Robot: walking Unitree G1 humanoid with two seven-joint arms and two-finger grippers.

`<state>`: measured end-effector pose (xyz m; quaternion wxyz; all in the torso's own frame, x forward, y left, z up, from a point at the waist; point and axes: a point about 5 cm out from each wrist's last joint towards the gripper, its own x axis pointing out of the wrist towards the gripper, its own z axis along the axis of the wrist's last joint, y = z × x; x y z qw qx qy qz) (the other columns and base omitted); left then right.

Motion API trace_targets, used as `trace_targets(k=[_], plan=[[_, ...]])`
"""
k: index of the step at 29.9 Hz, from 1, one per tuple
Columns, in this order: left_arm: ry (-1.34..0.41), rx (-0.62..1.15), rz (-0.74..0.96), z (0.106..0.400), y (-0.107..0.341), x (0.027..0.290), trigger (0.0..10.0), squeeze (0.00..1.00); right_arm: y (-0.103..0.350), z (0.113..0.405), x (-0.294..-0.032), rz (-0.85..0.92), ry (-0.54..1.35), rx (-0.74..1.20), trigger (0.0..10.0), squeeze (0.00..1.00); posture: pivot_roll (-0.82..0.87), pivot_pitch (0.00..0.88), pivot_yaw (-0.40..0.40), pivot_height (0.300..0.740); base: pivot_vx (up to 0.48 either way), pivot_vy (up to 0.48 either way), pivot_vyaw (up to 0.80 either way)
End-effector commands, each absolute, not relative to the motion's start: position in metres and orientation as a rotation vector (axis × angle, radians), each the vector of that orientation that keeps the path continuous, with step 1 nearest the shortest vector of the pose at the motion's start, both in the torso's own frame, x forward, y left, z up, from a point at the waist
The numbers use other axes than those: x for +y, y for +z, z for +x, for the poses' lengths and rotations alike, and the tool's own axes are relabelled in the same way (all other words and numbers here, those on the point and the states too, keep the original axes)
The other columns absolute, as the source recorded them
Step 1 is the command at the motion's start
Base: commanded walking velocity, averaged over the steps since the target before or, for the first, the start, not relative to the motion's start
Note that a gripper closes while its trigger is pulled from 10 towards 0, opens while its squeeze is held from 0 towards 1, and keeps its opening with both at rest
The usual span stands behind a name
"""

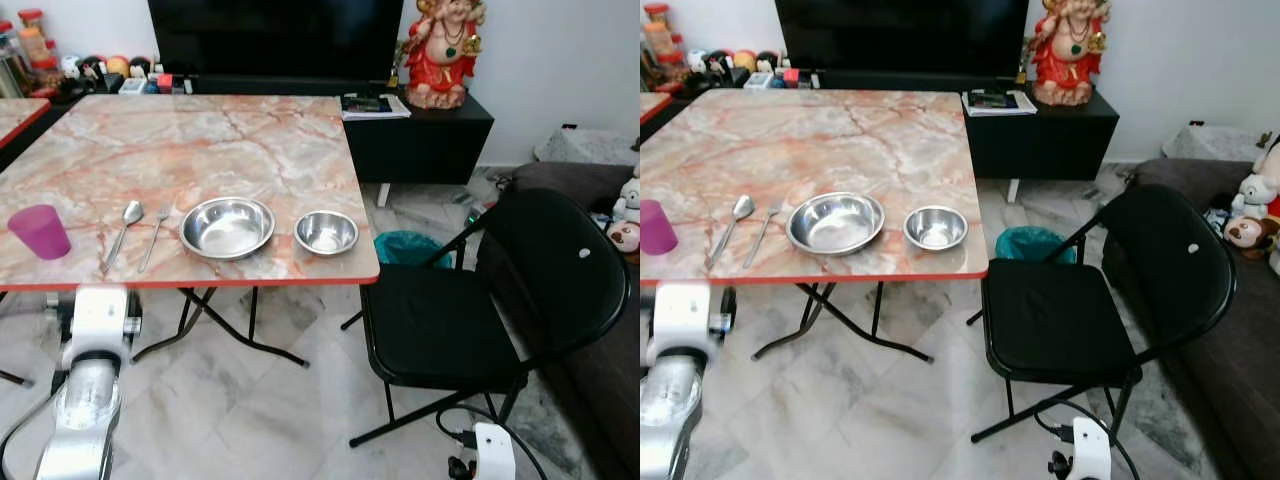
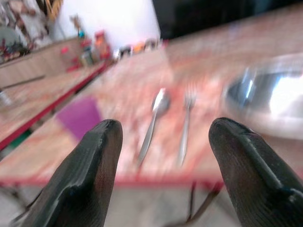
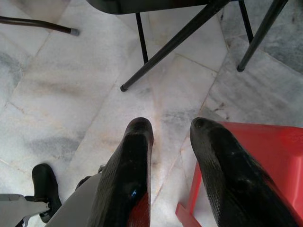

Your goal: Setting the table

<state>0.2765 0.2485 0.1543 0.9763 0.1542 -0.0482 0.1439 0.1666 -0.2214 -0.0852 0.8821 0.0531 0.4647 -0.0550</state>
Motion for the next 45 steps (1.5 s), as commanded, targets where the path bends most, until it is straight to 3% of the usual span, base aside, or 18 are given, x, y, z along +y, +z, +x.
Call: trace_targets(k=[1, 9, 12, 17, 29, 45], plan=[[0.264, -0.102, 0.234, 0.288, 0.164, 0.239, 10.0, 0.00, -0.085, 0.167, -0.222, 0.114, -0.112, 0.965, 10.0, 0.00, 0.04, 0.000, -0.056, 0.740, 0.000, 0.000, 0.00], [0.213, -0.075, 0.092, 0.321, 0.163, 0.220, 10.0, 0.00, -0.085, 0.168, -0.219, 0.134, -0.106, 0.952, 10.0, 0.00, 0.03, 0.000, -0.048, 0.740, 0.000, 0.000, 0.00], [0.152, -0.081, 0.003, 0.341, 0.170, 0.199, 10.0, 0.00, -0.085, 0.168, -0.219, 0.135, -0.108, 0.950, 10.0, 0.00, 0.03, 0.000, -0.045, 0.740, 0.000, 0.000, 0.00], [0.148, -0.117, -0.061, 0.352, 0.180, 0.194, 10.0, 0.00, -0.085, 0.167, -0.219, 0.131, -0.106, 0.952, 10.0, 0.00, 0.01, 0.000, -0.039, 0.740, 0.000, 0.000, 0.00], [0.179, -0.144, -0.062, 0.354, 0.184, 0.206, 10.0, 0.00, -0.085, 0.166, -0.220, 0.090, -0.086, 0.966, 10.0, 0.00, 0.02, 0.000, -0.052, 0.740, 0.264, 0.000, 0.11], [0.161, -0.137, -0.068, 0.353, 0.180, 0.200, 10.0, 0.00, -0.085, 0.166, -0.221, 0.112, -0.123, 0.962, 10.0, 0.00, 0.03, 0.000, -0.053, 0.740, 0.366, 0.000, 0.08]])
